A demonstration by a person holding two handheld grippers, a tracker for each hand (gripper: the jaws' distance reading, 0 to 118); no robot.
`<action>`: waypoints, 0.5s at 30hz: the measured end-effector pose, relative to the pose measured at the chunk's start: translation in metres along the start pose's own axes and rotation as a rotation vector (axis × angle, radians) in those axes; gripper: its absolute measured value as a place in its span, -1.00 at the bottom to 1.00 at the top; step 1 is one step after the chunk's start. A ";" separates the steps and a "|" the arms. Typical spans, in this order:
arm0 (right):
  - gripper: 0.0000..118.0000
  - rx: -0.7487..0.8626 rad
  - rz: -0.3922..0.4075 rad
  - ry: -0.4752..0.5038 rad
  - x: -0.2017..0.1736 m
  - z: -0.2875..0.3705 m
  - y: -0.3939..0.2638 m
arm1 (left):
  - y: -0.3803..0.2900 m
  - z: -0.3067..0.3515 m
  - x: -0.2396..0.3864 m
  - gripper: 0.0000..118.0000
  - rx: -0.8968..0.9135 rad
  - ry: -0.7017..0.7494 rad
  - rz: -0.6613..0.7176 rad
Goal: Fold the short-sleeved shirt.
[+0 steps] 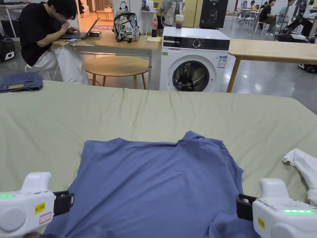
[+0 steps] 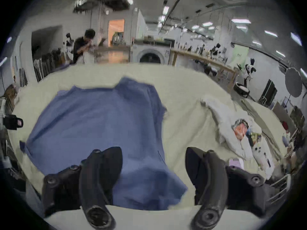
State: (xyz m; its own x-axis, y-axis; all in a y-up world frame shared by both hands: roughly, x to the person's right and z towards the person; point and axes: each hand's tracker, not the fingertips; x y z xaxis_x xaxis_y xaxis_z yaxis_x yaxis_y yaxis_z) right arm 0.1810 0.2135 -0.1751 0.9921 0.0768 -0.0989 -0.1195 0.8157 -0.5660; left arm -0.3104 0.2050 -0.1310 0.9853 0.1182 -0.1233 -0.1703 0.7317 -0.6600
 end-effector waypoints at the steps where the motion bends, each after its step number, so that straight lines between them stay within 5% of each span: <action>1: -0.12 0.070 -0.027 0.020 -0.007 0.004 0.002 | 0.003 0.003 0.005 -0.22 0.053 -0.009 -0.005; 3: -0.50 0.159 -0.051 0.015 -0.019 0.006 0.006 | 0.008 0.009 0.016 -0.29 0.148 -0.008 -0.013; 6: -0.95 0.271 -0.080 0.040 -0.036 0.010 0.010 | 0.012 0.018 0.030 -0.96 0.245 0.000 -0.018; 15: -1.00 0.348 -0.095 0.062 -0.062 0.010 0.020 | 0.023 0.010 0.042 -1.00 0.323 0.001 -0.079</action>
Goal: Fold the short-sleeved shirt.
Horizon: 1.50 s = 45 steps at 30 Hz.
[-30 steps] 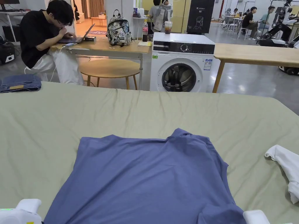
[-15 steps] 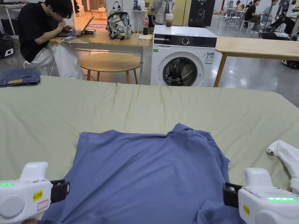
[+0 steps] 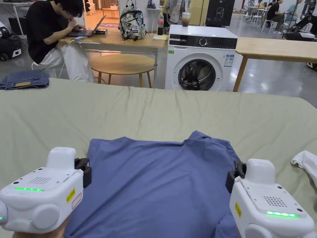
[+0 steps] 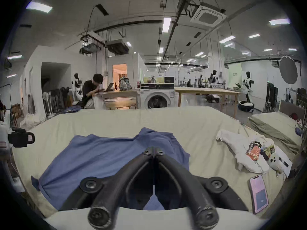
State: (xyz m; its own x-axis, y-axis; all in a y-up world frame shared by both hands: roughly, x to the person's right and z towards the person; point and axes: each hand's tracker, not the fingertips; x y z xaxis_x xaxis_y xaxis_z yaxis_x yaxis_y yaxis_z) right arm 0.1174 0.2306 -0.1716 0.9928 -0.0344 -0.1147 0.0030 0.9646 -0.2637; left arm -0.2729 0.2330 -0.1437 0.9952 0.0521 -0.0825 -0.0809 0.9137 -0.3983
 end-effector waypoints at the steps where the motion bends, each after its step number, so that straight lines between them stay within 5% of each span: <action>1: -1.00 0.000 0.002 0.001 -0.001 0.000 0.000 | 0.001 -0.002 -0.001 -1.00 -0.015 0.003 0.007; 14: -1.00 -0.104 0.042 0.007 0.011 -0.008 -0.020 | -0.039 -0.006 -0.082 -0.97 -0.516 0.069 0.092; 18: -1.00 -0.138 0.054 0.013 0.010 -0.009 -0.028 | -0.061 -0.001 -0.089 -0.04 -0.581 0.122 0.148; 22: -1.00 -0.166 0.064 0.013 0.011 -0.010 -0.037 | -0.082 -0.004 -0.084 0.03 -0.666 0.086 0.200; 30: -1.00 -0.215 0.060 -0.007 0.024 -0.005 -0.047 | -0.100 -0.011 -0.061 0.03 -0.707 0.172 0.089; 32: -1.00 -0.230 0.059 -0.012 0.030 -0.004 -0.048 | -0.098 -0.011 -0.058 -0.23 -0.702 0.151 0.052; 34: -1.00 -0.254 0.052 -0.023 0.038 -0.001 -0.048 | -0.097 -0.010 -0.055 -0.88 -0.689 0.119 0.050; 39: -1.00 -0.377 0.052 -0.041 0.064 0.009 -0.041 | -0.097 -0.009 -0.062 -0.99 -0.689 0.094 0.042; 42: -0.64 -0.468 0.078 -0.060 0.082 0.013 -0.040 | -0.096 -0.008 -0.064 -1.00 -0.680 0.083 0.046; 45: 0.10 -0.550 0.083 -0.066 0.097 0.016 -0.046 | -0.096 -0.007 -0.064 -1.00 -0.677 0.079 0.045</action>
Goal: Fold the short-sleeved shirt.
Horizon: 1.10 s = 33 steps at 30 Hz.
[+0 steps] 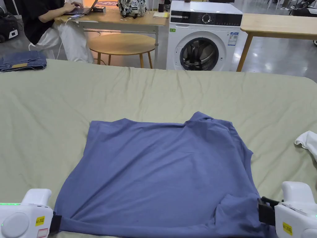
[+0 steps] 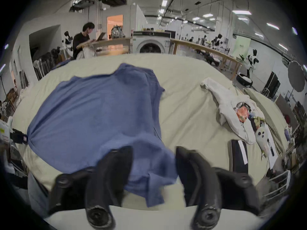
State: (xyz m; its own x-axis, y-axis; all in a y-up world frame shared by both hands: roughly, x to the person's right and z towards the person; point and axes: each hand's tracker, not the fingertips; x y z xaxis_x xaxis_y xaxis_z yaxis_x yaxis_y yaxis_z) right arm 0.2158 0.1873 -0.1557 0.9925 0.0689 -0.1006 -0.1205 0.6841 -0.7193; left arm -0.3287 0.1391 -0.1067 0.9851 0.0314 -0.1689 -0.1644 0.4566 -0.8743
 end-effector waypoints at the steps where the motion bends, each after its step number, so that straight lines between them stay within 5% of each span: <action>1: 0.17 -0.046 0.016 0.002 0.004 -0.003 -0.004 | 0.000 0.000 -0.001 -0.99 0.001 -0.002 0.001; 9: 0.13 -0.270 0.030 0.032 0.005 -0.041 -0.043 | -0.001 0.001 -0.004 -1.00 0.008 -0.015 0.020; 12: 0.05 -0.223 0.025 0.024 0.002 -0.037 -0.046 | -0.003 0.004 -0.002 -1.00 0.008 -0.021 0.024; 15: -0.92 -0.217 -0.047 0.154 0.006 -0.031 -0.040 | -0.003 0.010 -0.003 -1.00 0.012 -0.032 0.027; 18: -0.92 -0.185 0.046 0.076 0.002 -0.023 -0.033 | -0.002 0.016 -0.004 -1.00 0.026 -0.042 0.031; 33: -0.92 -0.034 -0.020 0.092 -0.002 -0.015 0.064 | 0.084 0.046 -0.007 -1.00 0.230 -0.072 0.041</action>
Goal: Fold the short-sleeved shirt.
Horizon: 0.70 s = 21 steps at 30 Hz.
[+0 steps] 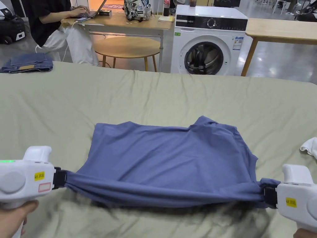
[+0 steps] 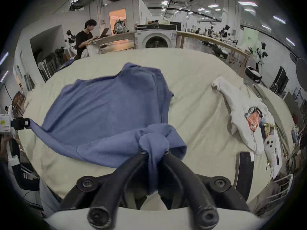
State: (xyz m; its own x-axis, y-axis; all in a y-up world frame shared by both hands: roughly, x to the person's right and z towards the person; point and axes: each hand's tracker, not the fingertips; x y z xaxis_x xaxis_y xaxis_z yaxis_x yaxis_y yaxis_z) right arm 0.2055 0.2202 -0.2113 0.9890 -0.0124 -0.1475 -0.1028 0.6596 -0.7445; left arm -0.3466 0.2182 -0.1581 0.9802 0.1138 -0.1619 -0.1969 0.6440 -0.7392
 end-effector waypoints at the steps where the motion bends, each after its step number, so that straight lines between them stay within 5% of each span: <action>1: -0.92 0.006 -0.004 0.000 0.000 -0.005 0.008 | 0.009 -0.005 -0.001 -1.00 0.005 -0.003 0.002; 21: -0.81 -0.116 -0.003 -0.030 0.010 -0.164 0.070 | 0.065 -0.139 -0.009 -1.00 -0.142 0.032 0.082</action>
State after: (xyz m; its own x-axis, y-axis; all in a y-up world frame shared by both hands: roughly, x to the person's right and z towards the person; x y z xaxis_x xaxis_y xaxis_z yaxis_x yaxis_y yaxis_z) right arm 0.1901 0.1429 -0.3720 0.9918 0.0098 -0.1271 -0.1101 0.5684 -0.8154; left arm -0.3711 0.1543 -0.2954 0.9602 0.1361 -0.2439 -0.2788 0.5201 -0.8073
